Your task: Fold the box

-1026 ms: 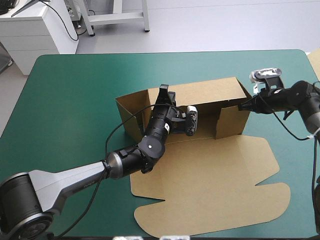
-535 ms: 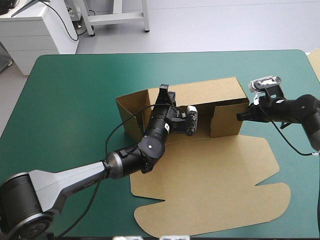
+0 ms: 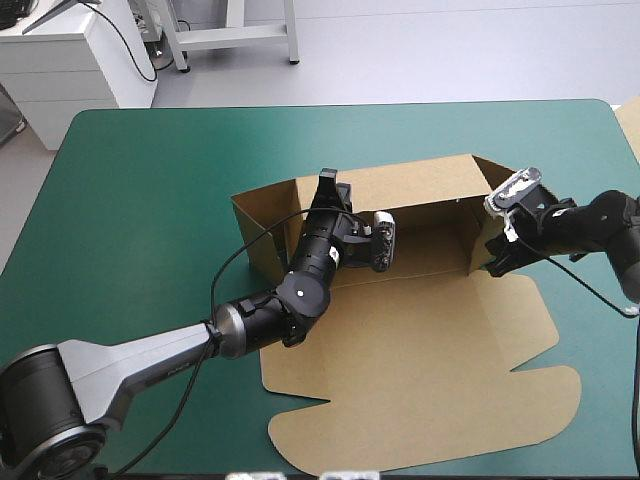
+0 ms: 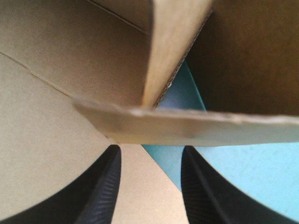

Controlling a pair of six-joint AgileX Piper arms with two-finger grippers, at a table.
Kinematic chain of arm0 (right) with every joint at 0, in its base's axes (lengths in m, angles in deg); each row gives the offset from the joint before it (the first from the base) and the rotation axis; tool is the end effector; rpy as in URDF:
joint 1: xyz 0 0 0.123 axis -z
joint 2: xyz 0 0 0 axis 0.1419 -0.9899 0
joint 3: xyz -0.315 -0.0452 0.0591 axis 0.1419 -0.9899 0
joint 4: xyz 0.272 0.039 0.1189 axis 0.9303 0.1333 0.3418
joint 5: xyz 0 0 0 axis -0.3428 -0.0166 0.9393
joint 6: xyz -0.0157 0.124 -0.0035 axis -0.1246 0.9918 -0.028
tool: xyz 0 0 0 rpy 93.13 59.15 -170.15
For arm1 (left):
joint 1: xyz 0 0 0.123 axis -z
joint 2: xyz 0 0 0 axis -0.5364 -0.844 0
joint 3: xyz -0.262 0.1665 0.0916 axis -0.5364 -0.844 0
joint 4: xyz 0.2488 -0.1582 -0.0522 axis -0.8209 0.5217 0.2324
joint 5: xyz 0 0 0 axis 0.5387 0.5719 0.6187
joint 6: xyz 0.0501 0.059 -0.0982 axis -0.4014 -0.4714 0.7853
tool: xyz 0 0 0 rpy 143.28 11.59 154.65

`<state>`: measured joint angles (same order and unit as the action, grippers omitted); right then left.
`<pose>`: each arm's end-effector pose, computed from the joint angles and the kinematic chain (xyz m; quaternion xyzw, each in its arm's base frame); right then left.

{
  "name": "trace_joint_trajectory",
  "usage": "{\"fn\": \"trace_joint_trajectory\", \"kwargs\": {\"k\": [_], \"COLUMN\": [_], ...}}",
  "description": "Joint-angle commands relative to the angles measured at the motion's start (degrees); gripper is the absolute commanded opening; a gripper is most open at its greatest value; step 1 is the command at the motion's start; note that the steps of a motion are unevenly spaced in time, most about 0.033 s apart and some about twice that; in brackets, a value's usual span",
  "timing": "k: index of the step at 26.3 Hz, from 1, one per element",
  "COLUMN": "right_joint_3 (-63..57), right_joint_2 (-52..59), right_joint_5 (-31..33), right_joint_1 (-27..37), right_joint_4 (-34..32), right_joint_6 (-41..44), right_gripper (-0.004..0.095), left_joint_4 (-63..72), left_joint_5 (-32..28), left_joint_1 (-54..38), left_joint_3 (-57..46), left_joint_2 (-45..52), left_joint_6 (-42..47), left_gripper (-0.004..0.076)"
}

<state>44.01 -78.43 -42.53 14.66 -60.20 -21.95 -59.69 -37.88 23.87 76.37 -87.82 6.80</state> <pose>0.3528 0.0030 0.2898 -0.3286 0.8889 0.0432 0.3162 0.3134 -0.3370 0.2956 0.6194 0.4917 0.3314 0.5145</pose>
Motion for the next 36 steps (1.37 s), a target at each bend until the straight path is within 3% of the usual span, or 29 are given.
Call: {"fn": "trace_joint_trajectory", "kwargs": {"k": [1,6,16,36], "right_joint_3": [1.62,1.94,10.17,24.36], "right_joint_2": [2.04,3.53,10.1,-1.84], "right_joint_5": [-3.34,-2.52,-4.62,-7.06], "right_joint_1": [-0.06,-0.06,-0.06,-0.06], "right_joint_4": [1.17,0.74,-0.53,-2.55], "right_joint_6": [-2.12,3.53,12.54,25.24], "right_gripper": [0.0457,0.043,-0.0006,-0.0015], "left_joint_4": [-3.15,-3.15,-3.15,-3.15], "left_joint_5": [1.1,1.2,1.08,1.02], "left_joint_1": [0.55,0.55,0.55,0.55], "left_joint_3": [1.06,1.06,1.06,1.06], "left_joint_2": [2.4,2.4,2.4,2.4], "left_joint_6": [0.68,0.68,1.73,1.73], "left_gripper": [-0.0008,-0.0008,-0.0008,-0.0008]}}
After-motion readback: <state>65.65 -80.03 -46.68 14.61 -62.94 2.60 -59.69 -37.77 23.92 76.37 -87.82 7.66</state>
